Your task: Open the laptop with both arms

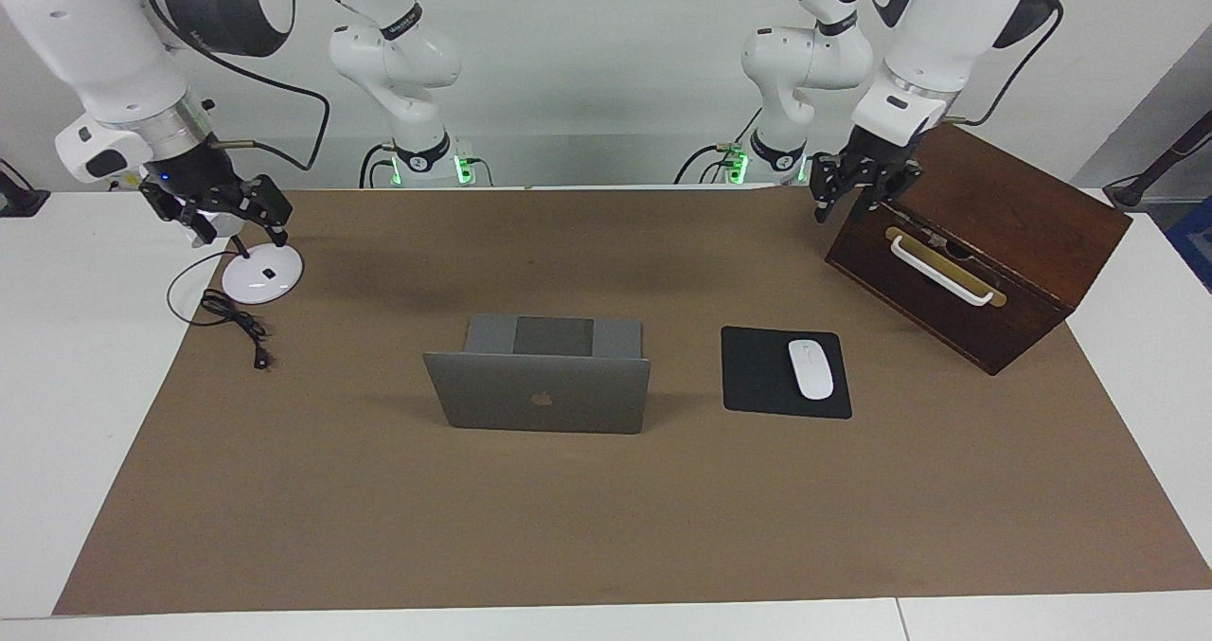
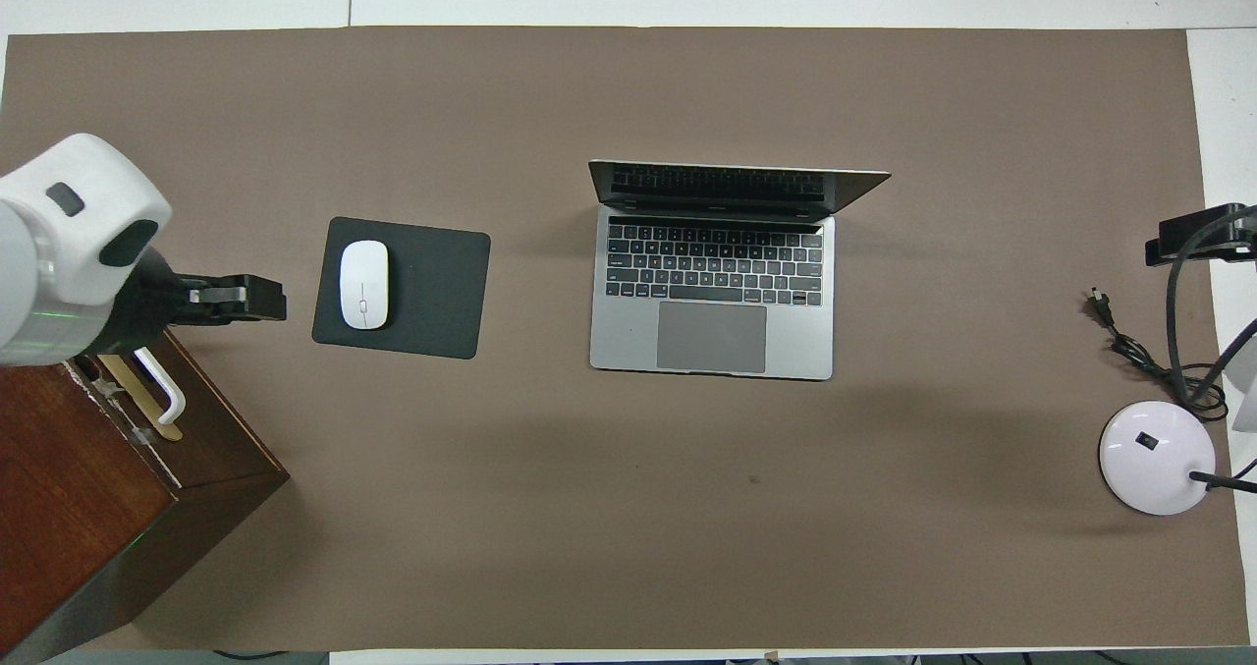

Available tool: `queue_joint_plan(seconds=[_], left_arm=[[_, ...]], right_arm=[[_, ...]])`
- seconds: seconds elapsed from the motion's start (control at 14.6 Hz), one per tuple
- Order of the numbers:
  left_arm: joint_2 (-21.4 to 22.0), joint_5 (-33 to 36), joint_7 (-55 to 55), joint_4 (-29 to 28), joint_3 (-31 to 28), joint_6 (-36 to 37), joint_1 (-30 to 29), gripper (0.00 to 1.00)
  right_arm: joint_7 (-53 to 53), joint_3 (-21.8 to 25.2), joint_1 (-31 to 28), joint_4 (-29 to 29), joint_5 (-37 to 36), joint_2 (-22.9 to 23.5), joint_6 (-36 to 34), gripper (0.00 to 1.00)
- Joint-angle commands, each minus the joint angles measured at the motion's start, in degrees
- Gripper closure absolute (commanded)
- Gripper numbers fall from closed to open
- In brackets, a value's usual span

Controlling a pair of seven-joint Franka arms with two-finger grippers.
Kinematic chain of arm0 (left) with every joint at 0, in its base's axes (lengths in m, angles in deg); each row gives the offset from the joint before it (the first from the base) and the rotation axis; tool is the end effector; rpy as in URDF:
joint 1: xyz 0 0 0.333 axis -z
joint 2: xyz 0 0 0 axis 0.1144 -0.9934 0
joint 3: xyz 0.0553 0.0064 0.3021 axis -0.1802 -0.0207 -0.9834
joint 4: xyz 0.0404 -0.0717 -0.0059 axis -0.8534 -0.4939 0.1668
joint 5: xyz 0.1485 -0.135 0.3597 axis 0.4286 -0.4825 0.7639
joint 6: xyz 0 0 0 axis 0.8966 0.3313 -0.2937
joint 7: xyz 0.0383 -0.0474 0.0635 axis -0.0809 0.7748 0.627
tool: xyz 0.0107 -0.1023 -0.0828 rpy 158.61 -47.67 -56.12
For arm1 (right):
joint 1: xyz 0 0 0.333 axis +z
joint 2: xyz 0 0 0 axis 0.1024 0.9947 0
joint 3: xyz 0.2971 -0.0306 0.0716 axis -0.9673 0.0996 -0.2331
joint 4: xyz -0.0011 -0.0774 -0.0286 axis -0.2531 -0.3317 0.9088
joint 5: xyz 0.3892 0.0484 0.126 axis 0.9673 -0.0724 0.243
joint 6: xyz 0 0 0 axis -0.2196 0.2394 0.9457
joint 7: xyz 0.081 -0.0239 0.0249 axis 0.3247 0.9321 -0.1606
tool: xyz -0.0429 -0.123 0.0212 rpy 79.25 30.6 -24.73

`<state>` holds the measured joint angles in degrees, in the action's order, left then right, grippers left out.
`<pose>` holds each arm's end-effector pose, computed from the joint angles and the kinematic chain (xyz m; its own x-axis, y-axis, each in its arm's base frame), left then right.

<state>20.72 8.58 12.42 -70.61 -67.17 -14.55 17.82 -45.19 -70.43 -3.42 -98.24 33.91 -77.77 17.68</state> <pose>0.5243 -0.1081 0.5706 0.9965 -0.0285 0.0782 -0.0344 -0.9966 0.0746 0.5687 -0.0787 0.5551 0.9952 -0.0975 0.0068 -0.0974 -0.9952 -0.0096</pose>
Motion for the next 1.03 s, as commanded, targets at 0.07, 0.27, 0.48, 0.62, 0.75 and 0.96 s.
queue_joint_plan(seconds=[0.07,0.27,0.48,0.62,0.75,0.96], left_arm=[[-1.5,3.4,-4.0,6.6,-1.3,4.3,-3.6,0.0],[-2.7,3.5,-7.8,10.6,-2.3,5.7,-7.0,0.0],[-4.9,3.6,-7.8,14.8,-2.4,6.8,-9.0,0.0],[-5.8,3.4,-7.8,15.5,-2.6,7.1,-10.2,0.0],[-8.1,3.4,-7.8,19.0,-2.5,8.7,-11.0,0.0],[-11.3,3.4,-7.8,21.6,-2.5,9.3,-11.0,0.0]], right_arm=[[-1.0,-0.2,0.9,-1.8,-0.1,-1.3,1.3,0.0],[-0.9,-0.2,1.0,-1.8,0.0,-1.3,1.3,0.0],[-0.6,-0.2,1.0,-1.8,0.0,-1.3,1.3,0.0],[-0.5,-0.2,1.0,-1.7,0.0,-1.3,1.3,0.0],[-0.6,-0.2,1.0,-1.6,0.0,-1.2,1.3,0.0],[-0.7,-0.3,1.6,-1.5,0.0,-1.2,1.3,0.0]])
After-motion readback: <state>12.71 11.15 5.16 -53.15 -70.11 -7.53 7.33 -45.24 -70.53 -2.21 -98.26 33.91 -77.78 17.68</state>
